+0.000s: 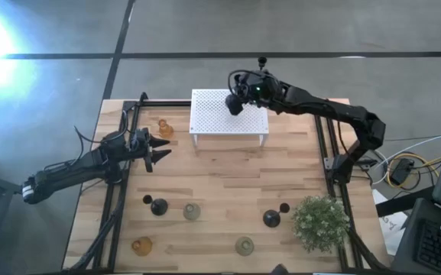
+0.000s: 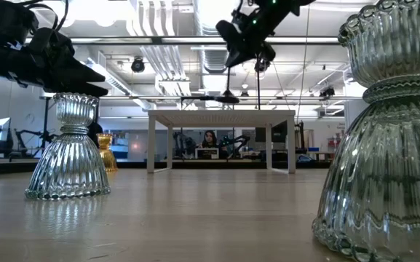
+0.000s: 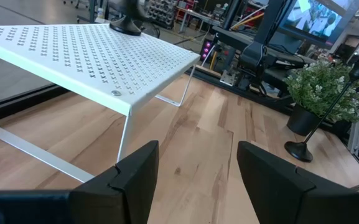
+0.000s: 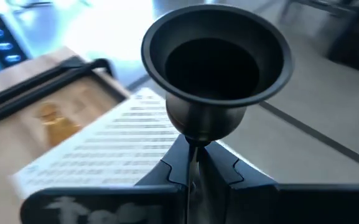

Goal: Pick & Place candle stick holders
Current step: Put the black candle holder on the shelf

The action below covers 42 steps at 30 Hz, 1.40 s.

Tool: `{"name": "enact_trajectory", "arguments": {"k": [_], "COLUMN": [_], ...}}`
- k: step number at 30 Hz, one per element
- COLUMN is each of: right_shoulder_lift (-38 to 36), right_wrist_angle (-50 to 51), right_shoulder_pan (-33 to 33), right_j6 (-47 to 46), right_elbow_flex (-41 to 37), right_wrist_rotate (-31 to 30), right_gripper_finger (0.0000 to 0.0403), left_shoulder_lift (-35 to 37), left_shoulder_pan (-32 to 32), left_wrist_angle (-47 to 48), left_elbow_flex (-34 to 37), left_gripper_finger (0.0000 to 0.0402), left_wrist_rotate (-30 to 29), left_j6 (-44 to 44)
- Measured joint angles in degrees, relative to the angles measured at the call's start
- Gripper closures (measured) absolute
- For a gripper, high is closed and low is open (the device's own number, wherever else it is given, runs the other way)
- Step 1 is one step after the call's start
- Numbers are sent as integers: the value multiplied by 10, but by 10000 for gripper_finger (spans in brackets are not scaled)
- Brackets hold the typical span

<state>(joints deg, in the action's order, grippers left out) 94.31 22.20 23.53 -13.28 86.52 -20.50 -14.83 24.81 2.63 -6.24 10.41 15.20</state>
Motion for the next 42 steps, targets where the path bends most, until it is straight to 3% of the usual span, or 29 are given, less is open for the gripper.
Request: {"name": "enact_trajectory", "arguments": {"k": [5,42], "right_shoulder_lift": [15,41], "right_wrist_angle": [-6,-12], "right_shoulder_pan": [2,13], "right_j6": [-16,-62], "right_elbow_flex": [0,-17], "right_wrist_rotate": [-38,-67], "right_gripper_finger": [390,390], "left_shoulder_lift": [0,0], "left_shoulder_pan": [0,0], "left_wrist_angle": [0,0], "left_elbow_flex": [0,0], "left_gripper_finger": [179,179], "left_wrist_rotate": [0,0], "left_j6": [0,0]}}
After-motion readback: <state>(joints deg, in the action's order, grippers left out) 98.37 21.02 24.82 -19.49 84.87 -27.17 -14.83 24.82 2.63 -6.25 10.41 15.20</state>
